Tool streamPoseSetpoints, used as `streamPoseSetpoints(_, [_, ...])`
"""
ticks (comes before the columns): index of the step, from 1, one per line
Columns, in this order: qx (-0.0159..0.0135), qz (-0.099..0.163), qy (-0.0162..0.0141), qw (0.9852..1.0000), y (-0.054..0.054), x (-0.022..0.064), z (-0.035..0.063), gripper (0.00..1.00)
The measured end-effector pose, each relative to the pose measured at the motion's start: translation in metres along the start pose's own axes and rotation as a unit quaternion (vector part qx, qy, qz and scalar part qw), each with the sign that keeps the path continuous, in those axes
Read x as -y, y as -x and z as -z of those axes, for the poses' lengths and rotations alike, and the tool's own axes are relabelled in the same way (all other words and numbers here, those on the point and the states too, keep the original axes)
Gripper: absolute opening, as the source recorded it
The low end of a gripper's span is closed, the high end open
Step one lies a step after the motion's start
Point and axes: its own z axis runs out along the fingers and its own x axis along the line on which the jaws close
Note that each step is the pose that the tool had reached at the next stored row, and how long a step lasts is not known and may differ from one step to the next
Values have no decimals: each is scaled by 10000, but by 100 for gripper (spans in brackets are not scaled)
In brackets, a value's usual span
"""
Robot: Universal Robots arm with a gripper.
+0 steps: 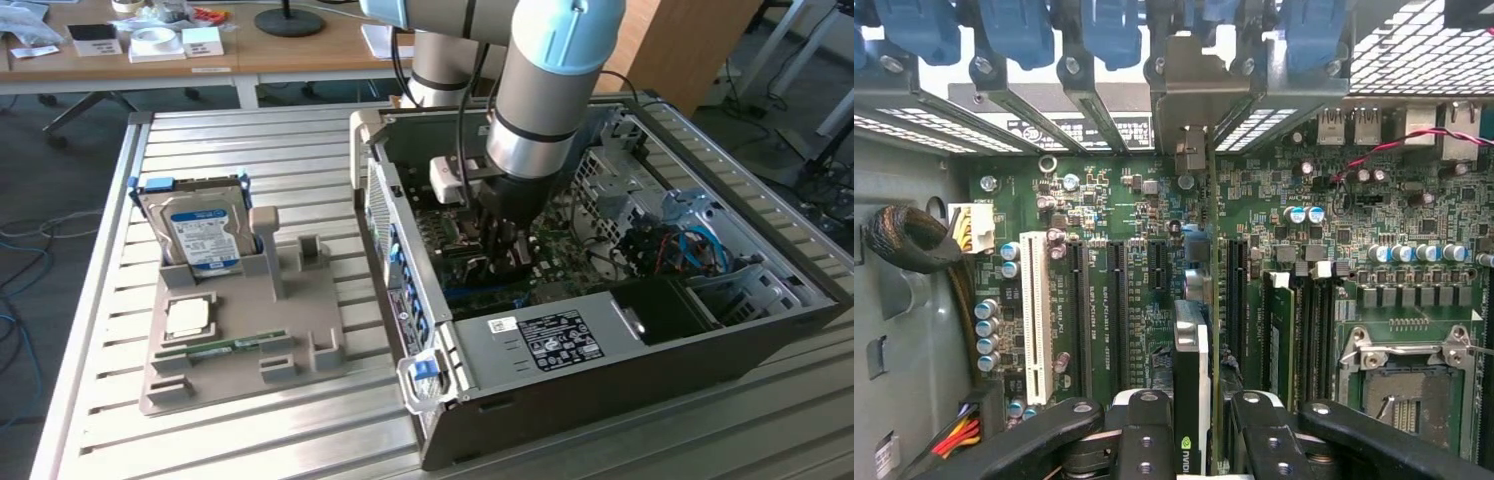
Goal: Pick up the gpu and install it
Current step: 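Insert the gpu into the slot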
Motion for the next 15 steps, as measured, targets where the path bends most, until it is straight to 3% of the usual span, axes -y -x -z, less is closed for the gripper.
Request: streamPoseSetpoints(15, [0,0,0,10000,1,-12,-4,27])
